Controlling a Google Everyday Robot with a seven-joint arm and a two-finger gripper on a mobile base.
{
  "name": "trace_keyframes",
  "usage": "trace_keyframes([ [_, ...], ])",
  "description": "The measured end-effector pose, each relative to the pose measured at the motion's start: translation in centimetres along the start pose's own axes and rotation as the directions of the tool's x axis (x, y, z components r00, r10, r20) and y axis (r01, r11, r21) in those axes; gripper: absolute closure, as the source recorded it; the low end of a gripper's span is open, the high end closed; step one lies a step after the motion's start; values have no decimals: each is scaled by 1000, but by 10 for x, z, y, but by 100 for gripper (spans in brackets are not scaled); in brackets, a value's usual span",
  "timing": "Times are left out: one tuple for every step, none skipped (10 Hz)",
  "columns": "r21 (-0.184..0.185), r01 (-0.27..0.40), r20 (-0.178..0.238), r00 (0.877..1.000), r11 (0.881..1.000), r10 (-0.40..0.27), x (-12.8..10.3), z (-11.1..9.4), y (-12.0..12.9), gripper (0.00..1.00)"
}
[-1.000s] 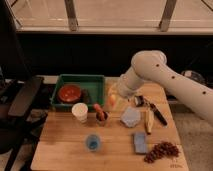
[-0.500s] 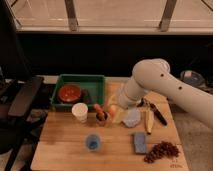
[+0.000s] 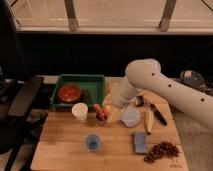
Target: Place apple in plastic cup
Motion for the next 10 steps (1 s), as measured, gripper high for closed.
trace_keyframes([
  [-17, 13, 15, 1000, 1000, -13, -5, 16, 2, 100],
  [-43, 24, 37, 999, 999, -23, -9, 39, 8, 100],
  [-67, 42, 62, 997, 997, -38, -19, 60, 14, 100],
  [-82, 53, 82, 996, 995, -47, -26, 71, 20, 100],
  [-95, 61, 101, 994, 994, -51, -30, 77, 26, 99],
  [-108, 76, 119, 991, 991, -63, -38, 84, 33, 92],
  [-115, 85, 127, 989, 990, -70, -43, 88, 38, 84],
  [-118, 89, 136, 988, 989, -73, -46, 90, 42, 76],
  [-122, 93, 149, 986, 988, -74, -50, 93, 47, 62],
  [-123, 95, 159, 985, 988, -75, -53, 96, 49, 54],
])
